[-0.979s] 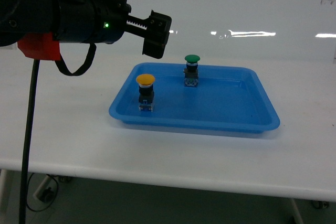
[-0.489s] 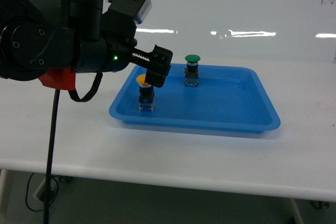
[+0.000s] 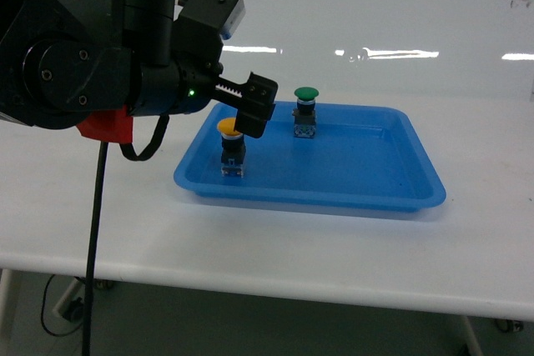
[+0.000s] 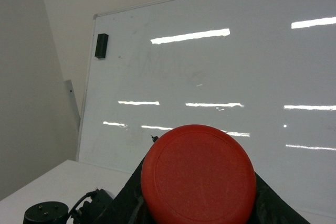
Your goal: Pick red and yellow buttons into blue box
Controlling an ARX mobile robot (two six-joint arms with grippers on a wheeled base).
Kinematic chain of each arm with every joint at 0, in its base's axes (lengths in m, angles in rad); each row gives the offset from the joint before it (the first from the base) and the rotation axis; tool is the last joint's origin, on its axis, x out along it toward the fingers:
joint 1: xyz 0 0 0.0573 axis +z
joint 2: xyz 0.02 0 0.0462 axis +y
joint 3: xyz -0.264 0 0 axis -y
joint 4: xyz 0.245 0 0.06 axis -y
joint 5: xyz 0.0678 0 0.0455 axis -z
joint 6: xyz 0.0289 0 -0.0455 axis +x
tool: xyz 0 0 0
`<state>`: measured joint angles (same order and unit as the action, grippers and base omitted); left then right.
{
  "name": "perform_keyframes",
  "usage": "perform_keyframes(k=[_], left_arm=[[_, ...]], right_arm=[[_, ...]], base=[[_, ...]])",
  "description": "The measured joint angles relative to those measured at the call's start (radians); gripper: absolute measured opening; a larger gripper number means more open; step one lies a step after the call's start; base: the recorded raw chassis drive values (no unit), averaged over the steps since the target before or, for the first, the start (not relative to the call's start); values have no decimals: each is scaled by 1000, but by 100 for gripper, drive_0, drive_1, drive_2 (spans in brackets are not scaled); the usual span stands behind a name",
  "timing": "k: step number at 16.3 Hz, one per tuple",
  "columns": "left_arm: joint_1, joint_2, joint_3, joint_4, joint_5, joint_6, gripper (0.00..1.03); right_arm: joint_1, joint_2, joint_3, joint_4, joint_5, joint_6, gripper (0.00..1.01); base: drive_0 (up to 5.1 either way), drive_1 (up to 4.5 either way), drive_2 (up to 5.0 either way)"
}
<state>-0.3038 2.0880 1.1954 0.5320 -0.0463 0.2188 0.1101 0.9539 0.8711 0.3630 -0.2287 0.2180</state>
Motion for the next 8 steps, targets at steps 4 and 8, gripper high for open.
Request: perform_keyframes(k=[4,8], left_arm=[[3,0,-5,-23,5,-1,98],[-6,60,52,-55,24,-1,98]], right_arm=[[0,0,0,0,0,0,28],[0,0,0,0,0,0,28]], base=[[0,0,0],[0,0,0]])
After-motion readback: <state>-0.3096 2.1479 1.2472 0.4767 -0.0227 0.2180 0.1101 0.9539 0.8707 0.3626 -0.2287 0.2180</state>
